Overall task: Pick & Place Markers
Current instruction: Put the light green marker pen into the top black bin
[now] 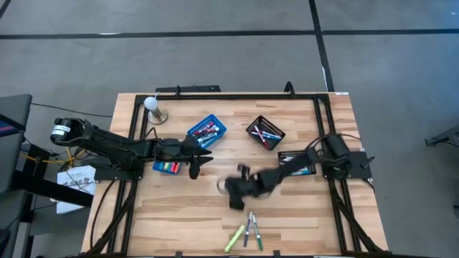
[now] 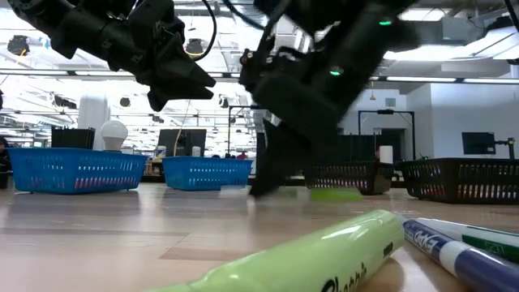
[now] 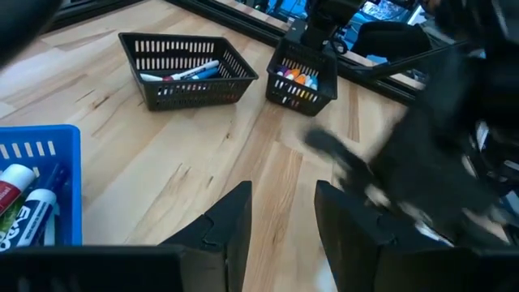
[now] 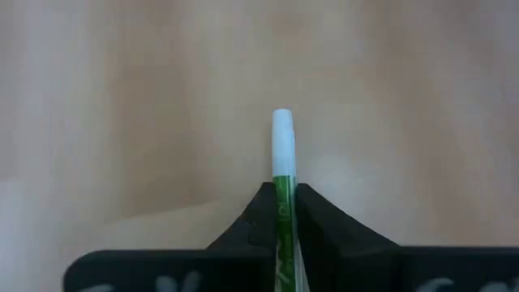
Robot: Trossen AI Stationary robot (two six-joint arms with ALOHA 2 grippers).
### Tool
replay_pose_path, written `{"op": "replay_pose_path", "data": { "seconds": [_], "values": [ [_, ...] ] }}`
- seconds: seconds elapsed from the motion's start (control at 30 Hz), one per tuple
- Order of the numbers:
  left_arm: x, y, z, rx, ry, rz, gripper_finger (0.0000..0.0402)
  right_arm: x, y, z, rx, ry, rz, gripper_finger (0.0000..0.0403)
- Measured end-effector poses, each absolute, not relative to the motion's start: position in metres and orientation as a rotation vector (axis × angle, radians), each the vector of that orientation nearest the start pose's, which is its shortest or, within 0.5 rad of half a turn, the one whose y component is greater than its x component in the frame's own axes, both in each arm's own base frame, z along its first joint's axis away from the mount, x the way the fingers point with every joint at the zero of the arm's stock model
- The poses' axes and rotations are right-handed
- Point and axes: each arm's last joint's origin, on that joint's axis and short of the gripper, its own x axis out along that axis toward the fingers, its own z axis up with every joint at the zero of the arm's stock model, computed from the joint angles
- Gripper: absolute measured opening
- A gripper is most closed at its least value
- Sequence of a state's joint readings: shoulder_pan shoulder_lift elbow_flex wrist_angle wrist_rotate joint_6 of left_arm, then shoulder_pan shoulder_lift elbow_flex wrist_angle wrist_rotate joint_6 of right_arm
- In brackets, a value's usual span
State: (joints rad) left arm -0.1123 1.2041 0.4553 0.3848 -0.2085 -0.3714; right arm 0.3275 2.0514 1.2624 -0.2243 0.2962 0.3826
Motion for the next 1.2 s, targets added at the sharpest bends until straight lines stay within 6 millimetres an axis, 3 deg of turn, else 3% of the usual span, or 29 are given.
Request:
{"op": "replay_pose_path", "data": {
  "seconds": [0.1,0.2,0.4,0.53,0.67,0.93,1.2],
  "values": [
    [0.235,-0.020,0.193,-0.309,0.336,0.160,0.0131,0.382,0.104,0.160,0.044,0.933,-0.221,0.0041],
    [0.235,-0.020,0.193,-0.309,0.336,0.160,0.0131,0.364,0.095,0.183,-0.004,0.991,-0.295,0.0047],
    [0.235,-0.020,0.193,-0.309,0.337,0.160,0.0131,0.330,0.083,0.218,-0.078,1.041,-0.478,0.0014],
    [0.235,-0.020,0.193,-0.309,0.337,0.160,0.0131,0.310,0.077,0.226,-0.142,1.100,-0.611,0.0022],
    [0.235,-0.020,0.193,-0.309,0.337,0.160,0.0131,0.301,0.058,0.225,-0.191,1.141,-0.772,0.0036],
    [0.235,-0.020,0.194,-0.311,0.330,0.159,0.0131,0.299,0.003,0.199,-0.193,1.239,-0.859,0.0017],
    [0.235,-0.020,0.194,-0.312,0.325,0.158,0.0131,0.311,-0.041,0.194,-0.135,1.179,-0.861,0.0041]
  ]
}}
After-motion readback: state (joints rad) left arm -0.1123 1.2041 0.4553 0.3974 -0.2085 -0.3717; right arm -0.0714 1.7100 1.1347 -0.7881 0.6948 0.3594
